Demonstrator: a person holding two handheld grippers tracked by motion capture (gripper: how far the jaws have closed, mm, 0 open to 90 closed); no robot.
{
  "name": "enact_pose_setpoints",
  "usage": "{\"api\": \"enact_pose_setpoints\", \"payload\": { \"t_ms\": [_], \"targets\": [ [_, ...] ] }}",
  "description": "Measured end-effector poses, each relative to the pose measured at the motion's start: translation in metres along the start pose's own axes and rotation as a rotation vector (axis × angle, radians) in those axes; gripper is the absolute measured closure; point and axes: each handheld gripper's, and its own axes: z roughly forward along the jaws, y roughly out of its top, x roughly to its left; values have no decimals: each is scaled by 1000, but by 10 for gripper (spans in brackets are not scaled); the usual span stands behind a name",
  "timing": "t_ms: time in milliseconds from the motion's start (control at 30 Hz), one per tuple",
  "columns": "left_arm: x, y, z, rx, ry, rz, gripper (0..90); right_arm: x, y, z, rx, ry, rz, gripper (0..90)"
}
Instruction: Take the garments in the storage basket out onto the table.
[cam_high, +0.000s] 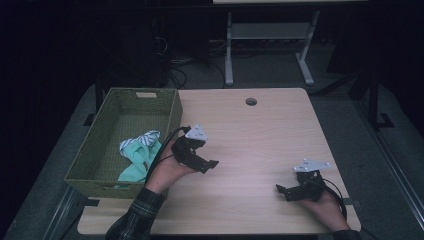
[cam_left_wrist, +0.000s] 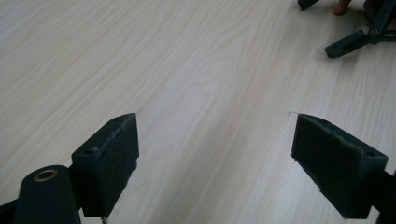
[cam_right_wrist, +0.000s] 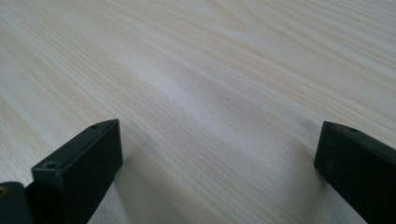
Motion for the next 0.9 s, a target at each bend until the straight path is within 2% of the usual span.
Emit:
{"api": "enact_pose_setpoints", "payload": {
  "t_ms": [300,900],
  "targets": [
    [8,-1,-21,-35,29,-18,144,0,0,0,1,0,0,5],
    [19,-7,-44,-72,72,-47,144,0,0,0,-2,0,-5,5]
  ]
}}
